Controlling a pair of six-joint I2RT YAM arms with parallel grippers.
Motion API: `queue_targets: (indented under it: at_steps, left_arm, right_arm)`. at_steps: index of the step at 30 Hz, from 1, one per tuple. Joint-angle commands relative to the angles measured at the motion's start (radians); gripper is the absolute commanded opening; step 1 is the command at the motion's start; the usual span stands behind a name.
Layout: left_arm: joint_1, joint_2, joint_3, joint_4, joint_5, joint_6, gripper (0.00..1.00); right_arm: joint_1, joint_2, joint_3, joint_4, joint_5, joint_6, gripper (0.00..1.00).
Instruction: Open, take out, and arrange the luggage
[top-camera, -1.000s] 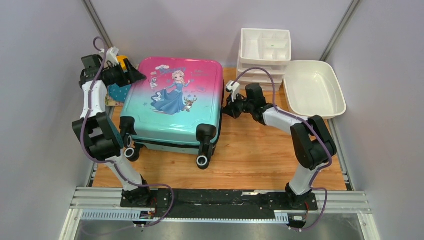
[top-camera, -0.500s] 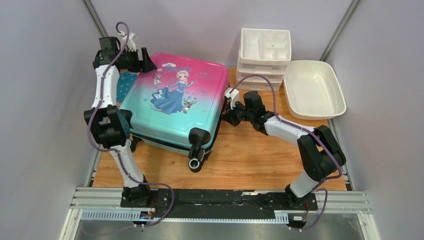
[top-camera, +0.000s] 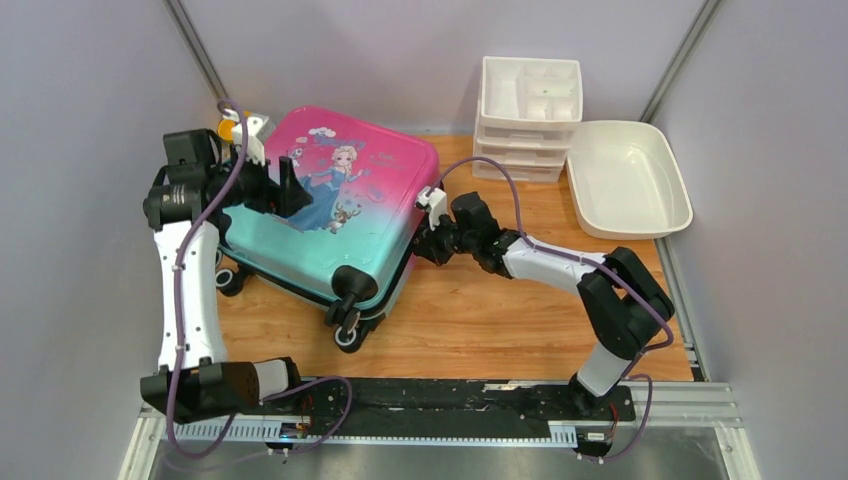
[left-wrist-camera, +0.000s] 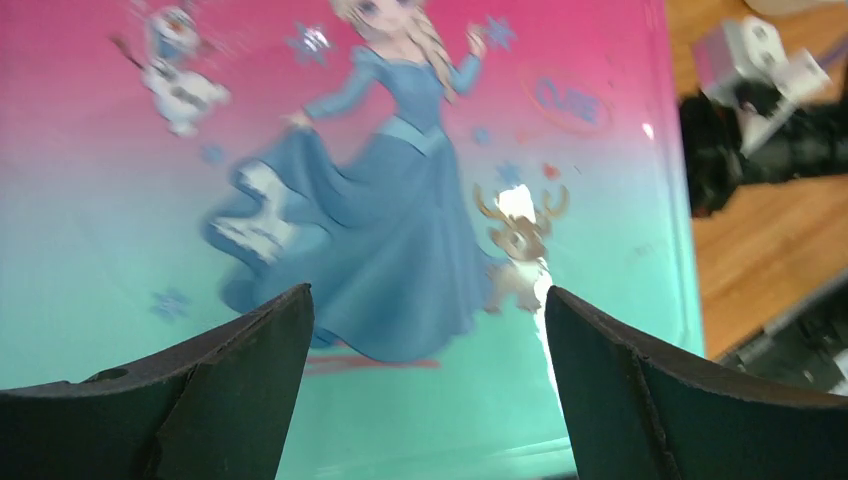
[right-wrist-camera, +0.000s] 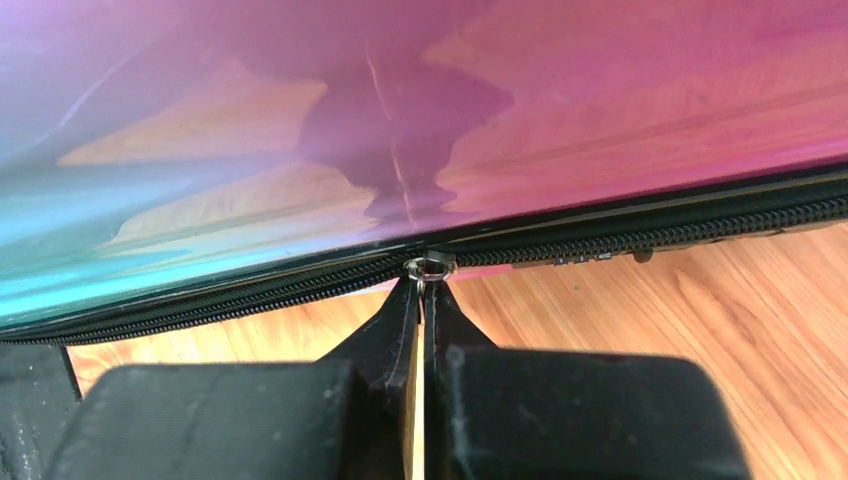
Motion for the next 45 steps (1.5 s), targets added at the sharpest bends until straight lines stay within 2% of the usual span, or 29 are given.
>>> queue_targets:
  at_steps: [1, 8, 11, 16, 20, 27, 31, 40, 45]
  left_arm:
    - [-0.005, -0.113, -0.148, -0.220, 0.113, 0.080, 0.93]
    - [-0.006, -0.269, -0.286, -0.424, 0.101, 0.292, 0.93]
    - [-0.005, -0.303, -0.312, -0.493, 0.151, 0.344, 0.93]
    - [-0.013, -0.381, -0.418, -0.469, 0.203, 0.295, 0.92]
    - [-0.014, -0.388, -0.457, -0.417, 0.145, 0.278, 0.90]
    - [-0.016, -0.340, -0.509, -0.269, 0.024, 0.160, 0.86]
    - [-0.014, -0.303, -0.509, -0.226, -0.025, 0.108, 0.86]
    - [-0.011, -0.207, -0.470, -0.153, -0.187, 0.024, 0.85]
    - [0.038, -0.131, -0.428, -0.153, -0.195, 0.027, 0.85]
  right_arm:
    - [0.067, 0.025, 0.118, 0.160, -0.007, 0.073, 0.00]
    - [0.130, 0.091, 0.192, 0.163, 0.061, 0.118, 0.00]
    - [0.136, 0.112, 0.213, 0.158, 0.084, 0.138, 0.00]
    - [0.137, 0.103, 0.213, 0.153, 0.112, 0.123, 0.00]
    - [0.121, 0.069, 0.195, 0.115, 0.086, 0.097, 0.00]
    - [-0.022, 0.003, 0.146, 0.017, 0.020, -0.067, 0.00]
    - [-0.112, 0.032, 0.167, -0.017, -0.006, -0.150, 0.00]
    - [-0.329, 0.155, 0.324, -0.083, -0.150, -0.353, 0.00]
    - [-0.399, 0.300, 0.471, -0.072, -0.221, -0.446, 0.00]
